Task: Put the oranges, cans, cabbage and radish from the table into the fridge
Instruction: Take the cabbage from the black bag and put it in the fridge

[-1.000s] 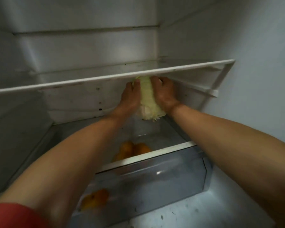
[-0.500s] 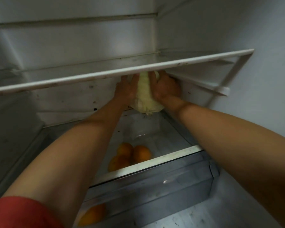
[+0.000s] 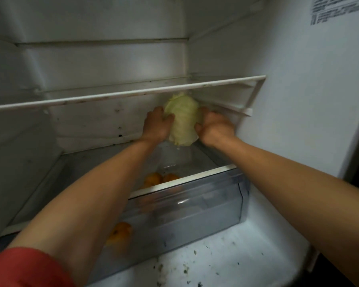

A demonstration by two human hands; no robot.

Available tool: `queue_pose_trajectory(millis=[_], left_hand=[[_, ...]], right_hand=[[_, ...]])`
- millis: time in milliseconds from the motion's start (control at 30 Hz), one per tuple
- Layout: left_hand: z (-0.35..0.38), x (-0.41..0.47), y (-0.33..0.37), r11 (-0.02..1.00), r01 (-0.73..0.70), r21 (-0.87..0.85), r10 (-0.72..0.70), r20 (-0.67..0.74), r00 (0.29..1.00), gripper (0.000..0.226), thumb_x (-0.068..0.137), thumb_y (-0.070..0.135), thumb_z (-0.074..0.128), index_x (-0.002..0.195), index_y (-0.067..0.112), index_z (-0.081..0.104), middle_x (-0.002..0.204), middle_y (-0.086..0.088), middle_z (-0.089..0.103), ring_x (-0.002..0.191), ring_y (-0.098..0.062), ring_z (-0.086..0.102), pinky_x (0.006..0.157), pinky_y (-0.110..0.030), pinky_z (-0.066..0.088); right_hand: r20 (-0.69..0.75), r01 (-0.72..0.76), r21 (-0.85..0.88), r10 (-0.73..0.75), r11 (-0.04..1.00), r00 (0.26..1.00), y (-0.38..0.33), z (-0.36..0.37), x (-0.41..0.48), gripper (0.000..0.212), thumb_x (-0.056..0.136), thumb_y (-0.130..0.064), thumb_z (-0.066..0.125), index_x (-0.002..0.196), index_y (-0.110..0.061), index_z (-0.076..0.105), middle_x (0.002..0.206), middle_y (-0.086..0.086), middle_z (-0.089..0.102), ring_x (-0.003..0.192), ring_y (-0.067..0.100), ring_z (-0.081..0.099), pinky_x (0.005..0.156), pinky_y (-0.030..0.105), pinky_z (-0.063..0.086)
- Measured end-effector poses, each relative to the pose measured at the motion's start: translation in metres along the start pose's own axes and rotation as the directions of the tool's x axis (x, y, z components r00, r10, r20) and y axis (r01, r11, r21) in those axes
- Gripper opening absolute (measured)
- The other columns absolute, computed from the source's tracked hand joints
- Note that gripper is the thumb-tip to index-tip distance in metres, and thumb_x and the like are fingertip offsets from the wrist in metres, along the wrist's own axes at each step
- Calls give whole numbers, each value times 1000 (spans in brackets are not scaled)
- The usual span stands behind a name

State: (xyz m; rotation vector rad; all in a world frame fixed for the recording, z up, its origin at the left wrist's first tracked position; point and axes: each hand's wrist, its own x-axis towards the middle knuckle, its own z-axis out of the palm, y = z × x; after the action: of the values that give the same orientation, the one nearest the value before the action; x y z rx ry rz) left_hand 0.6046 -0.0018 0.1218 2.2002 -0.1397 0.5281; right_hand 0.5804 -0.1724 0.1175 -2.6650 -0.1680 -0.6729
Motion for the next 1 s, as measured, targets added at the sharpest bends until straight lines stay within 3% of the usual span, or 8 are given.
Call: queue_pose_trajectory(millis=[100,233,433,600,767,933,1000], left_hand=[[-3,-14,-2,998,48,49,-49,25,998,59,85,40,55,136,12,44,135,-16,50,120,-32,51,99,-36,43],[-10,-31,-2,965,30,262,-42,38,998,50,93,31,53,138,11,41,137,-18,46,121,-33,49,94,-34,42],[-37,-81,9,822,-78,565,40,79,996,40,92,33,54,127,12,55,129,-19,53,116,-36,52,93,-39,46],[-58,-148,20,710,-51,703,85,-13,996,31,91,30,53,115,11,62,118,-17,61,107,-37,57,81,-40,48],[-74,-254,30,710,52,702,92,-166,982,25,90,28,52,107,14,63,113,-12,62,103,-37,58,78,-40,47],[-85,-385,31,690,178,702,-35,-212,977,19,91,26,52,101,13,61,107,-9,63,95,-35,59,69,-35,42],[-93,-437,30,685,226,693,-88,-229,970,21,92,27,52,104,13,62,107,-8,65,97,-33,60,73,-37,46]], right_hand=[[23,-7,-26,8,1000,1000,-1,-7,-18,44,92,-38,48,132,-20,44,126,15,57,113,35,56,83,35,44],[27,87,-154,-84,984,996,-12,-16,-43,49,92,-39,50,137,-19,43,128,16,56,112,35,57,86,38,46],[43,286,-298,-286,911,957,-27,-21,-78,39,92,-35,49,126,-16,50,116,13,59,101,36,61,69,36,38],[43,395,-258,-398,882,916,-37,-27,-116,36,90,-28,50,123,-14,53,116,13,58,103,35,59,66,35,35],[70,514,-156,-509,844,858,-45,-35,-176,37,89,-30,52,122,-14,51,118,13,56,107,35,56,70,37,38],[132,620,-10,-613,785,779,-67,-39,-255,37,91,-29,50,125,-15,50,119,12,55,108,34,55,71,38,39],[140,670,26,-666,742,733,-80,-38,-286,37,91,-31,49,125,-16,50,119,10,56,109,33,55,74,39,41]])
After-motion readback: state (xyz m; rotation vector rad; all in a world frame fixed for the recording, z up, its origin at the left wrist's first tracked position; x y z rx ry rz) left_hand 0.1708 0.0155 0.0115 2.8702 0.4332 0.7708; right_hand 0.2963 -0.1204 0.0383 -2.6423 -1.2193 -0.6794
